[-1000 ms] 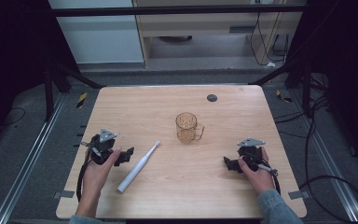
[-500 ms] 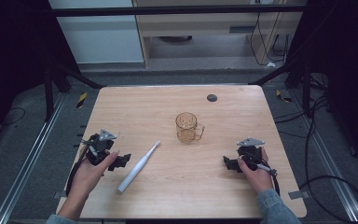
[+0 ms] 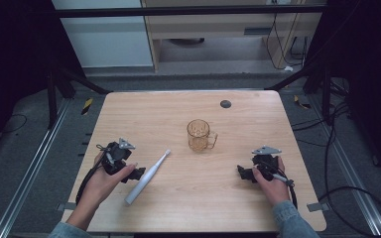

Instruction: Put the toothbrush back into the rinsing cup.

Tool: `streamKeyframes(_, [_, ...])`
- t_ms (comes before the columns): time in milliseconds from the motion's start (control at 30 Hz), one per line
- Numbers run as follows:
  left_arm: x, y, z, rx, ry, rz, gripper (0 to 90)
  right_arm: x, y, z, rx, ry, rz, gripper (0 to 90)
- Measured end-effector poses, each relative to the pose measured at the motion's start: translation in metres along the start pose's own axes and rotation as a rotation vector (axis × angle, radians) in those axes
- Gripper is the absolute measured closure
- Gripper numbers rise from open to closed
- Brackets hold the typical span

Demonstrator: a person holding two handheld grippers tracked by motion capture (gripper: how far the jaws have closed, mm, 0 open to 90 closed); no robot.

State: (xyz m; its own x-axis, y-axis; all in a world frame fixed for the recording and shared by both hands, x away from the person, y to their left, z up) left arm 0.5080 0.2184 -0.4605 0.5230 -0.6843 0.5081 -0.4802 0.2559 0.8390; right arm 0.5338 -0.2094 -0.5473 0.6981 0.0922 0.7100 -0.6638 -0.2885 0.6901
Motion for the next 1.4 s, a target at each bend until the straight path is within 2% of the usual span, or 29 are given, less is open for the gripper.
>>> streamKeyframes(233, [0.007,-0.012,0.012,-0.043,-0.054,-0.038,14.2,0.0,0.0,0.0,-0.001,-0.001,0.0,0.3])
streamKeyframes(300, [0.011,-0.02,0.017,-0.072,-0.085,-0.082,15.9,0.0,0.0,0.0,-0.001,-0.001,0.0,0.3])
streamKeyframes(333, [0.011,-0.02,0.017,-0.072,-0.085,-0.082,18.2,0.0,0.0,0.0,-0.001,-0.001,0.0,0.3])
streamKeyframes(367, [0.013,-0.025,0.022,-0.096,-0.108,-0.112,19.1,0.0,0.0,0.0,-0.001,0.0,0.0,0.3])
streamKeyframes(433, [0.014,-0.027,0.024,-0.107,-0.112,-0.122,20.2,0.0,0.0,0.0,-0.001,0.0,0.0,0.3])
streamKeyframes(500, [0.016,-0.033,0.028,-0.114,-0.134,-0.156,24.8,0.0,0.0,-0.001,0.005,-0.014,-0.006,0.3])
streamKeyframes(633, [0.018,-0.043,0.029,-0.145,-0.134,-0.197,32.6,0.0,0.0,-0.001,0.005,-0.012,-0.006,0.3])
streamKeyframes(733, [0.02,-0.046,0.029,-0.151,-0.126,-0.206,37.9,0.0,0.0,-0.001,0.005,-0.012,-0.006,0.3])
streamKeyframes(1100, [0.017,-0.057,0.028,-0.175,-0.114,-0.26,43.0,0.0,0.0,-0.001,0.005,-0.013,-0.006,0.3])
streamKeyframes(1400, [0.014,-0.061,0.027,-0.192,-0.115,-0.276,47.0,0.0,0.0,-0.001,0.003,-0.01,-0.004,0.3])
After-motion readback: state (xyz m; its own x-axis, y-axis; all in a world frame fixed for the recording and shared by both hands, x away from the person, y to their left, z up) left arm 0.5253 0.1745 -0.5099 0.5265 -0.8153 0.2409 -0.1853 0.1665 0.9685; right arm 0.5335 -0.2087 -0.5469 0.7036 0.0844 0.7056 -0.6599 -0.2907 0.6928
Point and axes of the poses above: each handheld gripper's, and its own axes: y roughly backward along the jaws, x roughly out of its top, z roughly to its right, the point moved 5 cm from there along -y, roughly forward along the jaws, and after that the axes turned 12 degrees about -y, right-handed, at the moved point
